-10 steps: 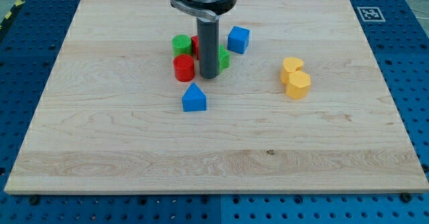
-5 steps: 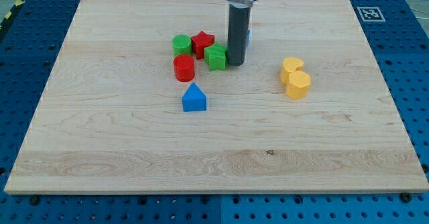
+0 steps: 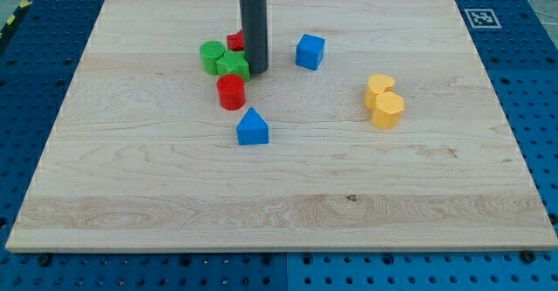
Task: Push the green star into the green circle
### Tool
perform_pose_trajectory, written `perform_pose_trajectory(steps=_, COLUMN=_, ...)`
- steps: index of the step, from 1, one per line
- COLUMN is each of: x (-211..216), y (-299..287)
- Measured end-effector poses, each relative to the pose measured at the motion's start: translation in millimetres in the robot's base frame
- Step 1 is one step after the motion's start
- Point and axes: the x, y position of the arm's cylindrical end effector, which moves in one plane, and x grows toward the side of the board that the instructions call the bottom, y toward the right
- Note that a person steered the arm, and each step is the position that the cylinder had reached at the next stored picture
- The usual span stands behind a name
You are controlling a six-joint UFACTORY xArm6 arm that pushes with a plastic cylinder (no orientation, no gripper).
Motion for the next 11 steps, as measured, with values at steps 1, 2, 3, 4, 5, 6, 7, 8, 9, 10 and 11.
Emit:
perform_pose_trajectory(steps=1, x=12.9, y=18.5)
perform_pose_trajectory(steps=2, x=34.8, y=30.1)
perform_pose_trajectory(steps=3, x=55.5, y=8.7)
perform_pose_trajectory(steps=4, x=51.9, y=2.4)
perform_pose_trajectory(steps=5, x=32.3, y=2.1)
perform_pose_trajectory(steps=6, x=13.2, y=-21.3)
perform_pose_trajectory(steps=7, x=-0.5, y=-46.8)
perform_pose_trajectory(steps=8, x=-9.7, y=-52.6)
perform_pose_trajectory(steps=9, x=-14.0, y=-58.0)
perform_pose_trajectory(steps=10, x=-38.1, y=-85.2)
perform_pose_trajectory(steps=11, x=-69.1, y=-98.0)
